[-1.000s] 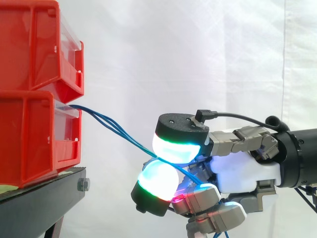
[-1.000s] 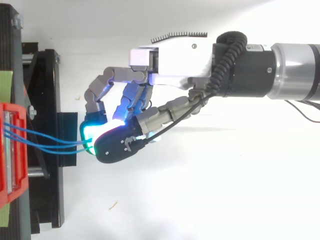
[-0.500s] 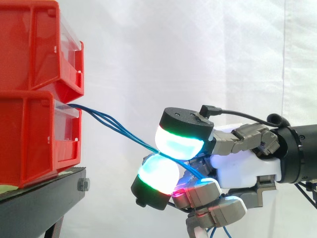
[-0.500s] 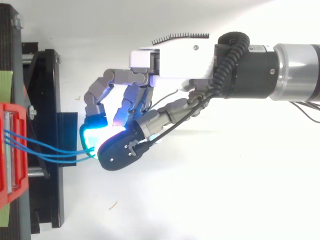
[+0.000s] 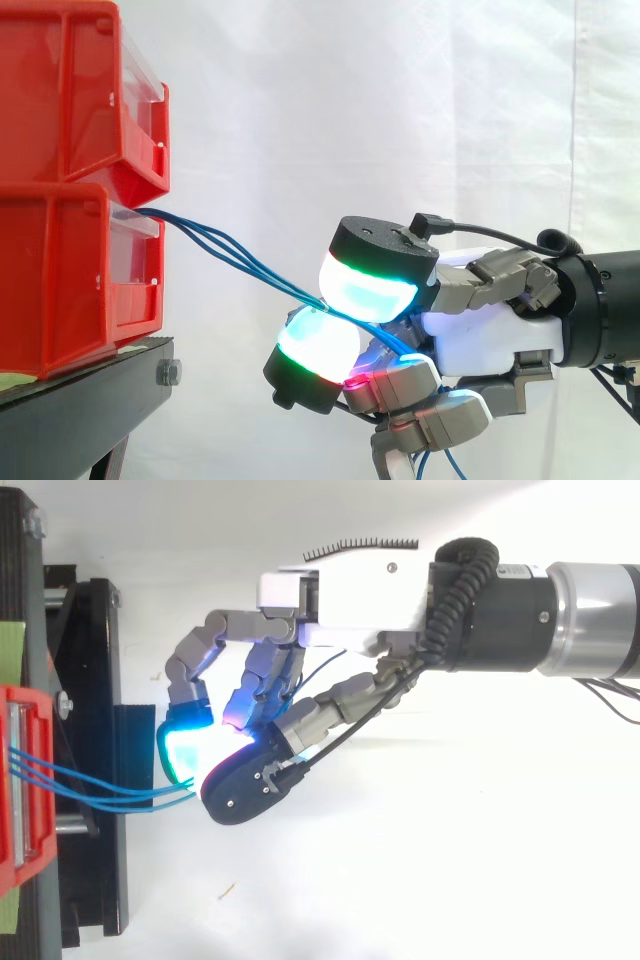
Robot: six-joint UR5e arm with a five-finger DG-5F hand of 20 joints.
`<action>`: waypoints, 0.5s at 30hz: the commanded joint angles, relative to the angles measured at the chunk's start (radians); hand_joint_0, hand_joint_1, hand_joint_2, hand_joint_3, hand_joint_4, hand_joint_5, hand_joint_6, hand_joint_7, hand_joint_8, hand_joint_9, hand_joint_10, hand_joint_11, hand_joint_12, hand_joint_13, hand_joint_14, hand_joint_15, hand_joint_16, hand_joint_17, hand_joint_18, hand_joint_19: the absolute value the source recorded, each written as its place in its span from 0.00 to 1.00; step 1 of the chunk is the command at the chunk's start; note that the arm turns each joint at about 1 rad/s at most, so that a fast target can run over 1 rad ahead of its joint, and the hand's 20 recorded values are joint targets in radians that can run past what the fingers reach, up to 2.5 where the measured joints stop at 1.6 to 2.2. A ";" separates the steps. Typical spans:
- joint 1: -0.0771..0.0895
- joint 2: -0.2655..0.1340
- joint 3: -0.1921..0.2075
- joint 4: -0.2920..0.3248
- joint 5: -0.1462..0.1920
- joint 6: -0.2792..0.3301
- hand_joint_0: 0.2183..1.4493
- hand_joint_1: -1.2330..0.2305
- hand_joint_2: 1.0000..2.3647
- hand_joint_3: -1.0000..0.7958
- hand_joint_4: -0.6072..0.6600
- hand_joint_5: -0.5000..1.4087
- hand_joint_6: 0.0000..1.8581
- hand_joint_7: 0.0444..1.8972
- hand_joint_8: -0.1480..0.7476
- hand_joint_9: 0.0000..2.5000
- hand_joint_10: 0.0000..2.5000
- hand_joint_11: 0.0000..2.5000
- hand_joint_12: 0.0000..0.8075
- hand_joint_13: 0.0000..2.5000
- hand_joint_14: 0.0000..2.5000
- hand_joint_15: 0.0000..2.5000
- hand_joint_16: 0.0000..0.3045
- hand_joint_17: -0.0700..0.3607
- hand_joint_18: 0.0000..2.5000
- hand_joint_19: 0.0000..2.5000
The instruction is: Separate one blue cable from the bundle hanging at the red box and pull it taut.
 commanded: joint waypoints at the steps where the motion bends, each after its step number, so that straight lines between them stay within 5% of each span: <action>1: 0.000 0.000 -0.001 0.004 0.001 0.000 0.48 0.21 0.00 0.28 0.42 0.16 0.49 0.55 0.40 0.46 0.00 0.75 0.39 0.52 0.01 0.59 0.14 0.38 0.35 0.26; 15: -0.007 0.000 -0.001 0.035 0.004 0.017 0.43 0.20 0.00 0.28 0.44 0.16 0.49 0.53 0.39 0.46 0.00 0.74 0.40 0.51 0.01 0.59 0.14 0.39 0.34 0.25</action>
